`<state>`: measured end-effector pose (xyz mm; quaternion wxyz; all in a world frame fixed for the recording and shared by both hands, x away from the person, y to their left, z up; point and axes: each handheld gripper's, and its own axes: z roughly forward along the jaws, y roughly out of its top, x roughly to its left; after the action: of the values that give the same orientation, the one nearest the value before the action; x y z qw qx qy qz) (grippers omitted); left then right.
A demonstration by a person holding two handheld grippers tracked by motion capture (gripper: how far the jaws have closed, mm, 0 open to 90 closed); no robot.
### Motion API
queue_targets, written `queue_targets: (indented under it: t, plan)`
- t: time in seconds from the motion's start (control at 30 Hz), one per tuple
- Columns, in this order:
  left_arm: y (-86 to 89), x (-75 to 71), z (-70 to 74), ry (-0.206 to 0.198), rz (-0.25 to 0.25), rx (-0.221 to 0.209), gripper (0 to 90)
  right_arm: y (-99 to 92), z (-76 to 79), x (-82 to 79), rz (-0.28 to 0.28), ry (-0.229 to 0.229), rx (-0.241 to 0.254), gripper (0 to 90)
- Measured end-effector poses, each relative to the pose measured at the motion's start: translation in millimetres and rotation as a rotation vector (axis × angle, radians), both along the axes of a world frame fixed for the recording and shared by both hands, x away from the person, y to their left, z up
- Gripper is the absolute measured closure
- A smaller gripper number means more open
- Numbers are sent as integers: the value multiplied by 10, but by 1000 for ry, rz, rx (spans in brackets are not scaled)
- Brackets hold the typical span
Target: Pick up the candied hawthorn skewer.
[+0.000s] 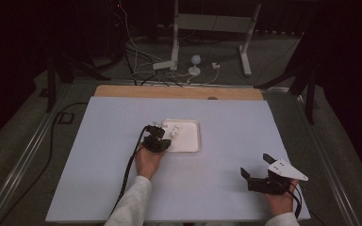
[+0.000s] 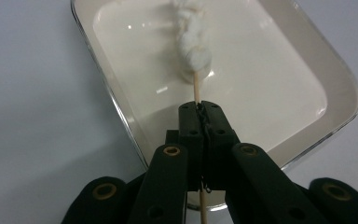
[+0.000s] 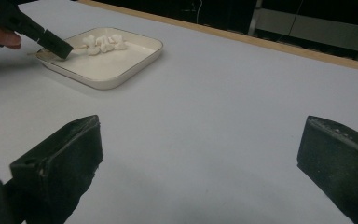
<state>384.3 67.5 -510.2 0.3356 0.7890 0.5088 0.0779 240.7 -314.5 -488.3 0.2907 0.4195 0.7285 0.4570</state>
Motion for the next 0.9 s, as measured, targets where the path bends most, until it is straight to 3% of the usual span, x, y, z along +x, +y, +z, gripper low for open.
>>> queue_targets:
  t: [0.07, 0.57, 0.9]
  plan:
    - [3, -7, 7, -6, -4, 3, 900, -3, 0, 0, -2, 2, 1, 0]
    - [157, -156, 129, -72, -28, -94, 900, -1, -6, 7, 2, 4, 0, 1]
    - [254, -288, 193, -122, -32, -135, 900, 4, -4, 8, 3, 5, 6, 1]
